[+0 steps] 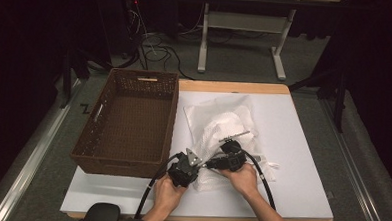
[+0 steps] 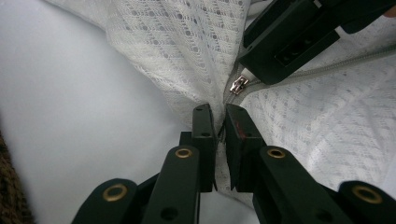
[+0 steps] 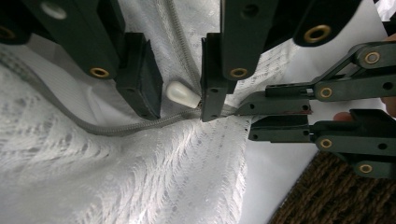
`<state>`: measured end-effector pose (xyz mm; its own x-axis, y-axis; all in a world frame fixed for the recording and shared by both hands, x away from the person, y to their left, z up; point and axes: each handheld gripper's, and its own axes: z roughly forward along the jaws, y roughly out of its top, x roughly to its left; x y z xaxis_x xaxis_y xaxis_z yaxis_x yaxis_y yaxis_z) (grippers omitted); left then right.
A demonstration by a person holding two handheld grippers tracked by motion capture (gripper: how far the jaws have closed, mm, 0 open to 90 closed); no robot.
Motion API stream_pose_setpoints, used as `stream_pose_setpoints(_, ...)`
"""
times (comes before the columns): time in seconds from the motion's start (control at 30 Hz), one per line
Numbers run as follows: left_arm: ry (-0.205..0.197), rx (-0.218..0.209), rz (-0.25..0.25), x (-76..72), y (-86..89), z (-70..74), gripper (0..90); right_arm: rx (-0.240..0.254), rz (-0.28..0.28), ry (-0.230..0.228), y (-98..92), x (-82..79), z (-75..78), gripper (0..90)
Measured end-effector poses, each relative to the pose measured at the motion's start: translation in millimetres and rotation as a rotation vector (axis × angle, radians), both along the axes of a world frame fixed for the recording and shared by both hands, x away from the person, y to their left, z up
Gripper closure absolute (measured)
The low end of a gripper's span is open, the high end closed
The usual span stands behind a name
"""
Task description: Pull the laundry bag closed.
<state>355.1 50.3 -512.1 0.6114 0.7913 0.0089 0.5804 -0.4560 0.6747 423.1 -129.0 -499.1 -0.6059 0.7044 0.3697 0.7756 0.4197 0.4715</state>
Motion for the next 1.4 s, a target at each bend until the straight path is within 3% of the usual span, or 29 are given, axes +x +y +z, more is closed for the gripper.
stream_pose_setpoints(0.13,0.000,-0.002,0.000,0.1,0.3,-0.1,82.2,0.006,0.013,-0.026,0.5,-3.9,4.2,74.9)
stream_pose_setpoints(0.43,0.000,-0.015,0.001,0.2,1.4,-0.8,81.8,-0.084,0.066,-0.131,8.3,-13.6,11.2,82.2)
stream_pose_setpoints(0.6,0.001,-0.022,0.003,0.4,2.0,-1.1,81.4,-0.116,0.097,-0.161,10.8,-20.3,13.8,81.7)
stream_pose_setpoints(0.8,0.006,-0.033,0.004,0.9,3.1,-1.3,81.0,-0.126,0.100,-0.163,17.1,-20.6,12.8,81.5)
stream_pose_setpoints(0.97,0.004,-0.032,0.004,0.8,3.0,-1.4,80.8,-0.159,0.134,-0.183,17.0,-26.6,13.8,81.7)
stream_pose_setpoints(1.1,0.001,-0.031,0.005,0.6,2.8,-1.6,80.7,-0.159,0.140,-0.201,17.4,-31.2,14.7,81.4)
stream_pose_setpoints(1.4,0.003,-0.038,0.002,1.0,3.6,-1.8,80.3,-0.152,0.094,-0.171,20.3,-19.4,8.9,79.9)
